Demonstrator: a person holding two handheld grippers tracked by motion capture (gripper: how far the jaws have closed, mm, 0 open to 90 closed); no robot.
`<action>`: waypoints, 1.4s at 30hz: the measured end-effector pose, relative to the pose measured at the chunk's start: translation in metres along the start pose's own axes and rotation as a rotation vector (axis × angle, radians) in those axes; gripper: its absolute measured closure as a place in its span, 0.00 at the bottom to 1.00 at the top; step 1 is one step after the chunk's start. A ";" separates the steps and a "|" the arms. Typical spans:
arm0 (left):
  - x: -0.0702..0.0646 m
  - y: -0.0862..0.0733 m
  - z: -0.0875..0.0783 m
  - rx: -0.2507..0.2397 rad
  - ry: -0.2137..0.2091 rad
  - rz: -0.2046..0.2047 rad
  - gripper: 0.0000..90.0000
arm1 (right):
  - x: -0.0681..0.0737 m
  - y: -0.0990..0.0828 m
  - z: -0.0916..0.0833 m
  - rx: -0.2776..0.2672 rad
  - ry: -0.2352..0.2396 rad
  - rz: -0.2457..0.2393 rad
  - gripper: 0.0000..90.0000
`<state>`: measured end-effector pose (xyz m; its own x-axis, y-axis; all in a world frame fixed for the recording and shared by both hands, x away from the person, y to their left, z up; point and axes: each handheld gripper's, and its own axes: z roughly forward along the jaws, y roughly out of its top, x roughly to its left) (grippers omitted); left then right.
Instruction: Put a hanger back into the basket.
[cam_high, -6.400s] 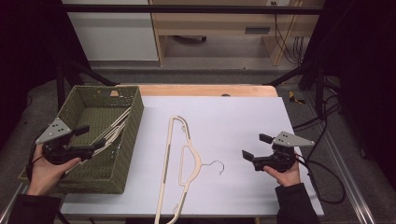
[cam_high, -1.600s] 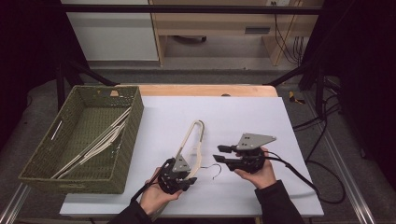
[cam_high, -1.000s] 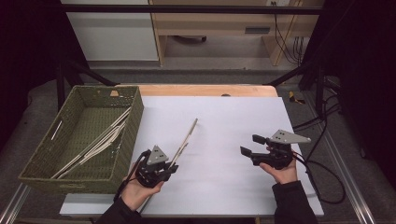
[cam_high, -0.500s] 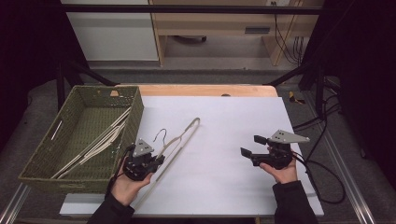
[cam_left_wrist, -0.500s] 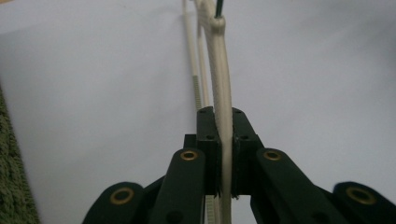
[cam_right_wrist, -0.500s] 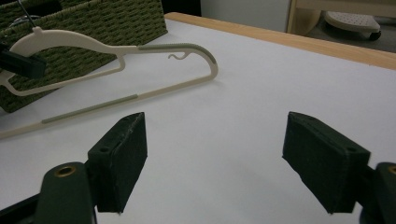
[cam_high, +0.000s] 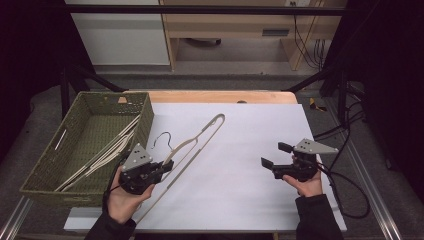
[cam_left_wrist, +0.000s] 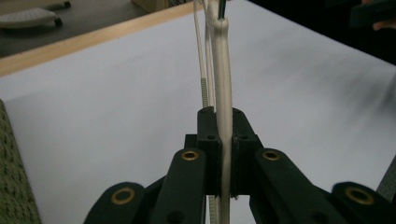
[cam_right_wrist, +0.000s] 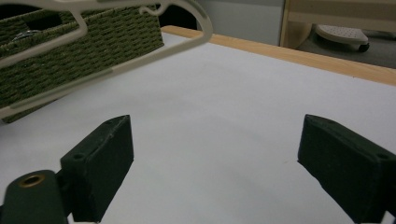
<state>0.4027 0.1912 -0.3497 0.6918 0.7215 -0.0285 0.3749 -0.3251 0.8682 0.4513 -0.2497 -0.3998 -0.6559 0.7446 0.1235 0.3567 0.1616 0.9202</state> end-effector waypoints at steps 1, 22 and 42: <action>-0.001 0.003 -0.003 -0.009 -0.002 0.006 0.95 | 0.000 0.000 -0.001 -0.003 -0.004 0.000 0.11; 0.036 0.077 -0.073 -0.127 -0.004 0.123 0.95 | -0.001 0.001 -0.005 -0.009 -0.019 0.000 0.05; 0.139 0.067 -0.095 -0.071 0.103 0.123 0.95 | -0.001 0.001 -0.004 0.001 -0.019 -0.005 0.04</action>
<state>0.4655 0.3279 -0.2488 0.6616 0.7389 0.1275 0.2442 -0.3732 0.8950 0.4495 -0.2532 -0.3976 -0.6452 0.7558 0.1118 0.3540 0.1661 0.9204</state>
